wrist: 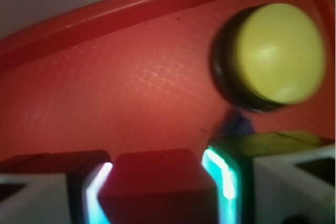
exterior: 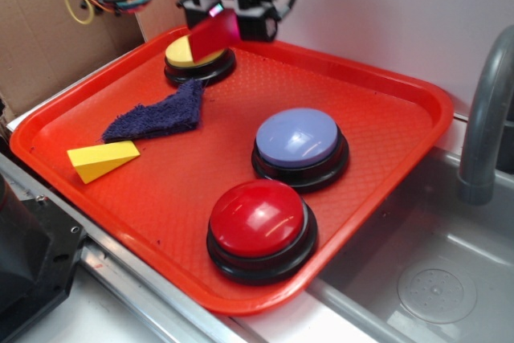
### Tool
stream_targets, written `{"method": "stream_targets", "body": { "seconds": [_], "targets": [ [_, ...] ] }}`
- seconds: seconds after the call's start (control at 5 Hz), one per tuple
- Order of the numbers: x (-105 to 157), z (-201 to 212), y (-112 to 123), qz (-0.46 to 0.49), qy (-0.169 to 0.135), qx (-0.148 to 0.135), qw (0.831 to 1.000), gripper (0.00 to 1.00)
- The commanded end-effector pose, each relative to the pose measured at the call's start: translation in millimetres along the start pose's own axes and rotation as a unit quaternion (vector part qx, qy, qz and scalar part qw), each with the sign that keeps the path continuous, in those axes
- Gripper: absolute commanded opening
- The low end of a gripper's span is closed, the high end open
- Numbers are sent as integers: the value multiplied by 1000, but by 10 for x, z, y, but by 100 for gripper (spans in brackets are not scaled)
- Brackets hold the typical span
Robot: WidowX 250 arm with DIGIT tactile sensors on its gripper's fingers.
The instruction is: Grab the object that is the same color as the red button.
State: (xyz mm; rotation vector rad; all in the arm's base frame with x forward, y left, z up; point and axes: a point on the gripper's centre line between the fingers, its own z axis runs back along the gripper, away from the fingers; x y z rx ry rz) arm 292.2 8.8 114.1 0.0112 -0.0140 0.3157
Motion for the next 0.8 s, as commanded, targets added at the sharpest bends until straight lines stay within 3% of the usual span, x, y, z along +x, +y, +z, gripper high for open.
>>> {"method": "stream_targets", "body": {
  "seconds": [0.0,0.4,0.6],
  "targets": [
    [-533,493,478,-43,-20,-20,999,0],
    [-1061,387,627,-82,-27,-10,996,0],
    [-1004,389,656,-62,-27,-32,997,0]
  ]
}}
